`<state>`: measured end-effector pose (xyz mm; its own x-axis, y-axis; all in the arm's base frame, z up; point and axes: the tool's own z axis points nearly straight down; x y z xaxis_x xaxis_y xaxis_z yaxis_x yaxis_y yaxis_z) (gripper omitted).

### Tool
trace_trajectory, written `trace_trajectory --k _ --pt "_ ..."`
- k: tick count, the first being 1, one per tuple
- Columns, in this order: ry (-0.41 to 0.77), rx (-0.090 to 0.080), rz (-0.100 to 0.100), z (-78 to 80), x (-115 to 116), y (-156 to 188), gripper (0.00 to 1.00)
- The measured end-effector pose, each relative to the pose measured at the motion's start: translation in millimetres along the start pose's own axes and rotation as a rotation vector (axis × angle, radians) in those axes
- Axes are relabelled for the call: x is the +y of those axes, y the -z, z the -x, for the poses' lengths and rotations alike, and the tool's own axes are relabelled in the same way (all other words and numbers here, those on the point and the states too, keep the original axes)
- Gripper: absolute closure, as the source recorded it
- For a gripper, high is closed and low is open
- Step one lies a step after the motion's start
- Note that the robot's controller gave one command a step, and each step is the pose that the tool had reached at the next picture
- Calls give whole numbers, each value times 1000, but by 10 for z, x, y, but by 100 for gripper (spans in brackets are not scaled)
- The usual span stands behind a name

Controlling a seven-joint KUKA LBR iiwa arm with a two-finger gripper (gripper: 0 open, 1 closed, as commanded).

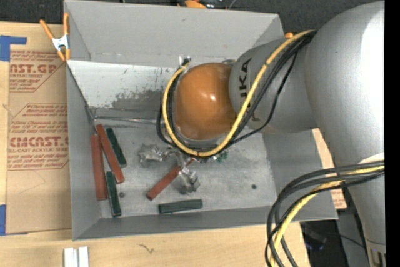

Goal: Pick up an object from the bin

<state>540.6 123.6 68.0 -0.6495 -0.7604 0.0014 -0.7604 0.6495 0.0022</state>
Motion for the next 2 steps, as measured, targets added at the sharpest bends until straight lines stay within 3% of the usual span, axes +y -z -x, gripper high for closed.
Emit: trace_trajectory --k 1,2 --pt "-1 -2 -1 10 -4 22 100" --pt "223 -9 -7 69 236 1686 100"
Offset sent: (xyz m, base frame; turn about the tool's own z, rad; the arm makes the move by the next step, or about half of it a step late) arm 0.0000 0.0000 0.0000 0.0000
